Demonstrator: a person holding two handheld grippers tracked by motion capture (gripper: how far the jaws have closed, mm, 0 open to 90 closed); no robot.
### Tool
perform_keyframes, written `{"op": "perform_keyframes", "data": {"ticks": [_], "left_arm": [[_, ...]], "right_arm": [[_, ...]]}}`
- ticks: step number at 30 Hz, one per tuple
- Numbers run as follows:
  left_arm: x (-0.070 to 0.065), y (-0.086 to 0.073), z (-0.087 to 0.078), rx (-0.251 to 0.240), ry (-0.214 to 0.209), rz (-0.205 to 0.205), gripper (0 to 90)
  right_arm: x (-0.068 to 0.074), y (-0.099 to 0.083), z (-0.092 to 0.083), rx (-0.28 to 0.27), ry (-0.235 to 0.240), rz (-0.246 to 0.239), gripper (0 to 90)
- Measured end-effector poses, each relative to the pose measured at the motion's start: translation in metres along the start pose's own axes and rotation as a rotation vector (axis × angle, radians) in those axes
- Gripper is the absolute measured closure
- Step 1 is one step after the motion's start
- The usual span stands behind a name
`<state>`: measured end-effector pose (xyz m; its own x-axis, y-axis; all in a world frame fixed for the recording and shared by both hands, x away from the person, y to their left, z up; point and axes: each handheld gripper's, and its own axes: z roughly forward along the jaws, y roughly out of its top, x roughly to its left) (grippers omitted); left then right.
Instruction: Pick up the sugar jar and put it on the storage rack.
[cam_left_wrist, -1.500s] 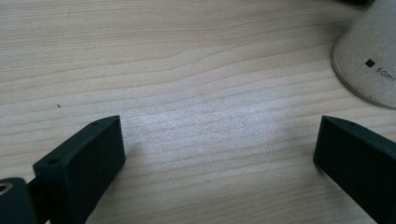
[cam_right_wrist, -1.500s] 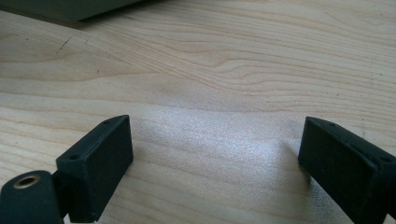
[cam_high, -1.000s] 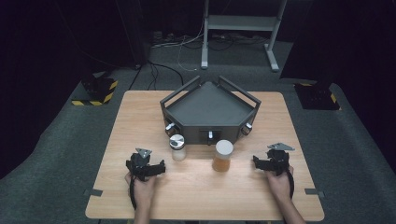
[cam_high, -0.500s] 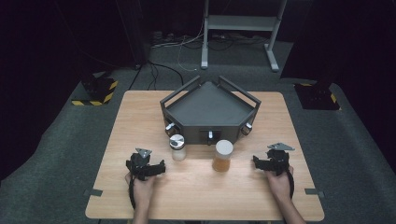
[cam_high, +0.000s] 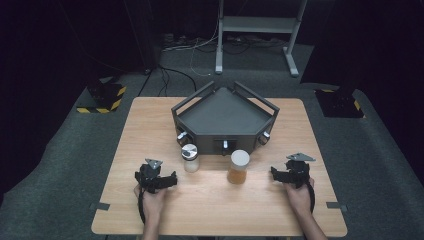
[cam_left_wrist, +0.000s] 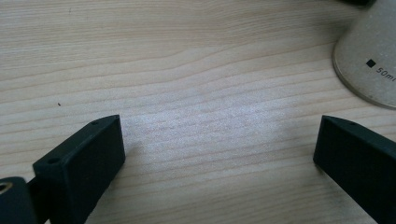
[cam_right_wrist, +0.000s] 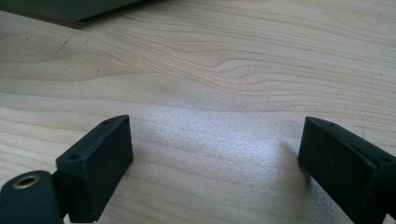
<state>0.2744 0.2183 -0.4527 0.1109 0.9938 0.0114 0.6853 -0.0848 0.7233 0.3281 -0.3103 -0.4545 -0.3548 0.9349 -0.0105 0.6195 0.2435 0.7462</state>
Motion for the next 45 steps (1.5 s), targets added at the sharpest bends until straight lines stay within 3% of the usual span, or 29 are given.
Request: {"op": "perform_keyframes", "data": {"ticks": [13, 18, 26, 33, 45], "left_arm": [[0.004, 0.002, -0.002, 0.013, -0.017, 0.016, 0.3], [0.006, -0.001, -0.007, -0.004, -0.033, 0.030, 0.2], [0.011, 0.000, -0.015, -0.022, -0.112, 0.071, 0.2], [0.010, 0.006, -0.013, -0.023, -0.182, 0.106, 0.3], [0.001, 0.015, -0.005, -0.024, -0.238, 0.131, 0.5]], "right_arm": [[0.000, 0.000, 0.000, 0.000, 0.000, 0.000, 9.8], [0.000, 0.000, 0.000, 0.000, 0.000, 0.000, 9.8], [0.000, 0.000, 0.000, 0.000, 0.000, 0.000, 9.8], [0.000, 0.000, 0.000, 0.000, 0.000, 0.000, 9.8], [0.000, 0.000, 0.000, 0.000, 0.000, 0.000, 9.8]]}}
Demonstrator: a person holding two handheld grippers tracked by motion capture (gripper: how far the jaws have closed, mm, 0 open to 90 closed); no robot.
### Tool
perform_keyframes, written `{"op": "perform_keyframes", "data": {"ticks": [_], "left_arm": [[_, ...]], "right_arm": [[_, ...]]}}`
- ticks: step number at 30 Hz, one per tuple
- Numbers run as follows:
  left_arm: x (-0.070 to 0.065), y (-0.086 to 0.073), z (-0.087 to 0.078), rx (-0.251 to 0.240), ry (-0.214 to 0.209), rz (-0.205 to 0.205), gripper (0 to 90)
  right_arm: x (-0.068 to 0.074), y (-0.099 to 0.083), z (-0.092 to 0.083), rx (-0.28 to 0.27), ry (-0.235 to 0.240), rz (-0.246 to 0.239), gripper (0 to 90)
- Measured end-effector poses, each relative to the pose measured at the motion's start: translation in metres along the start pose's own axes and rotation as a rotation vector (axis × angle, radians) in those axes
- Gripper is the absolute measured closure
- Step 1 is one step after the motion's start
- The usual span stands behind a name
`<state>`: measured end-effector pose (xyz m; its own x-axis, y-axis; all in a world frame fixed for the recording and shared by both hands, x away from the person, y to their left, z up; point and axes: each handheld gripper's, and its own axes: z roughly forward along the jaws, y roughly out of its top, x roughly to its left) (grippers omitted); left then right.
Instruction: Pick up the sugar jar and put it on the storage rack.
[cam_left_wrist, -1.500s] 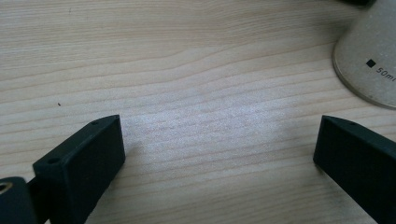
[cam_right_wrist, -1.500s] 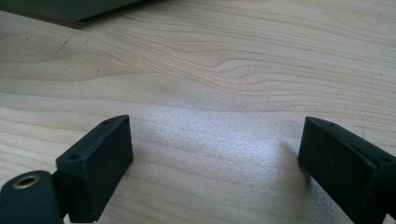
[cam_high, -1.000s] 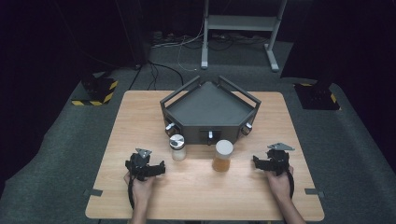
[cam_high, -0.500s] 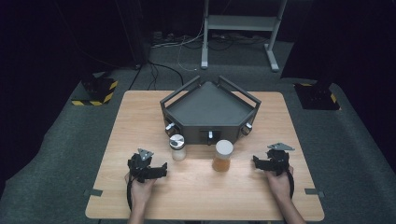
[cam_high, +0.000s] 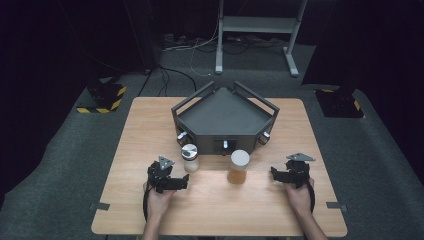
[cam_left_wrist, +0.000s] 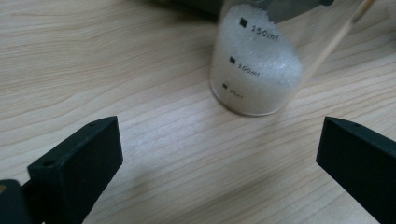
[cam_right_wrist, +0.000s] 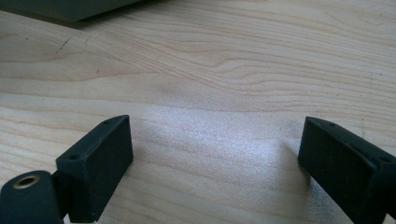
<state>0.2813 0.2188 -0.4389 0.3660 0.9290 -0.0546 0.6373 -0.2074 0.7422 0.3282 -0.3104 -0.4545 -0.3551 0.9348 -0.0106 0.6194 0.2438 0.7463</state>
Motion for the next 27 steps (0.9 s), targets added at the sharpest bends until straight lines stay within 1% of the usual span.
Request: {"op": "perform_keyframes", "data": {"ticks": [9, 11, 12, 21, 27], "left_arm": [[-0.002, 0.010, 0.009, -0.015, -0.036, -0.003, 1.2], [-0.003, 0.011, 0.010, -0.015, -0.037, -0.004, 1.3], [-0.005, 0.014, 0.012, -0.015, -0.033, 0.005, 1.4], [-0.011, 0.022, 0.017, -0.020, -0.033, 0.019, 2.5], [-0.010, 0.026, 0.022, -0.029, -0.041, 0.012, 4.0]], "right_arm": [[0.000, 0.000, 0.000, 0.000, 0.000, 0.000, 9.8], [0.000, 0.000, 0.000, 0.000, 0.000, 0.000, 9.8], [0.000, 0.000, 0.000, 0.000, 0.000, 0.000, 9.8], [0.000, 0.000, 0.000, 0.000, 0.000, 0.000, 9.8], [0.000, 0.000, 0.000, 0.000, 0.000, 0.000, 9.9]]}}
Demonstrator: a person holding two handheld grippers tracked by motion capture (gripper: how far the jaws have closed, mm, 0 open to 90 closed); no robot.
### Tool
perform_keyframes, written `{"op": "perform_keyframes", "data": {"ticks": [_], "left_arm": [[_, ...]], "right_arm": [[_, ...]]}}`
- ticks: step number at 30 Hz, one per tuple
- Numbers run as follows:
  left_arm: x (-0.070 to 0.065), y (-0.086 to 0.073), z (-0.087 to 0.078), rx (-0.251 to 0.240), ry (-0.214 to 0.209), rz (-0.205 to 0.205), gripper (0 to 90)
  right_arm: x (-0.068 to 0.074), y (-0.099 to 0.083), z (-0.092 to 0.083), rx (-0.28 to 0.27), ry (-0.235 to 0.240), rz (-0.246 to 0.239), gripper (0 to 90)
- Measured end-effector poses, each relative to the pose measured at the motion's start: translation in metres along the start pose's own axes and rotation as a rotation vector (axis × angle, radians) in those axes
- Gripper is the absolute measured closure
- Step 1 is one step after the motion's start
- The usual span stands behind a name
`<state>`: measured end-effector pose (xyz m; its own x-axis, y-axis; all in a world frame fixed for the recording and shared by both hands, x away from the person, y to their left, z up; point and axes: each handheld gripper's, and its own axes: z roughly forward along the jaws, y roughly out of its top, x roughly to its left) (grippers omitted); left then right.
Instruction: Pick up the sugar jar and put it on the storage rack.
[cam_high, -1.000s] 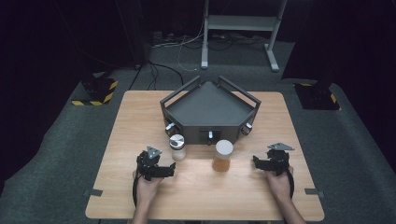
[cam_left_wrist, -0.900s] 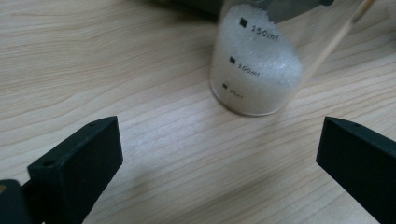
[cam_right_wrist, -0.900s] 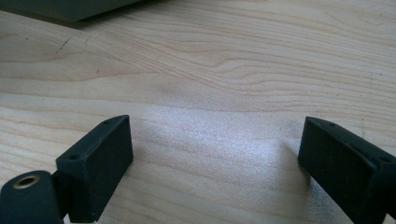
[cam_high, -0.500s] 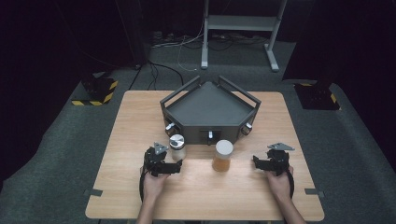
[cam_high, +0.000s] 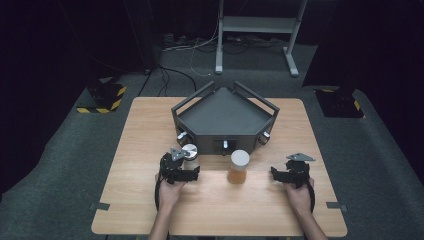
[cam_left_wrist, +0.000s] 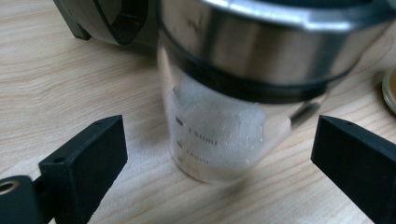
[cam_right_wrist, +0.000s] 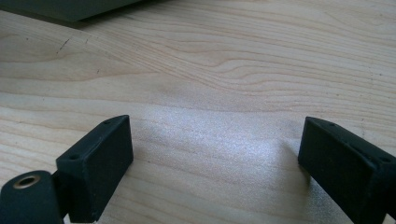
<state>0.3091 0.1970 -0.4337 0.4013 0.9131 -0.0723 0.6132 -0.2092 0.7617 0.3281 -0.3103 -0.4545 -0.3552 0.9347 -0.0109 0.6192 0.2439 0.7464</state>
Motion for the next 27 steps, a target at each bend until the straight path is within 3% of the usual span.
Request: {"op": "perform_keyframes", "data": {"ticks": [8, 27], "left_arm": [[-0.003, 0.005, 0.005, -0.008, 0.002, 0.013, 7.5], [-0.002, 0.004, 0.019, -0.022, -0.008, -0.012, 17.6]], "right_arm": [[0.000, 0.000, 0.000, 0.000, 0.000, 0.000, 9.9], [0.000, 0.000, 0.000, 0.000, 0.000, 0.000, 9.9]]}}
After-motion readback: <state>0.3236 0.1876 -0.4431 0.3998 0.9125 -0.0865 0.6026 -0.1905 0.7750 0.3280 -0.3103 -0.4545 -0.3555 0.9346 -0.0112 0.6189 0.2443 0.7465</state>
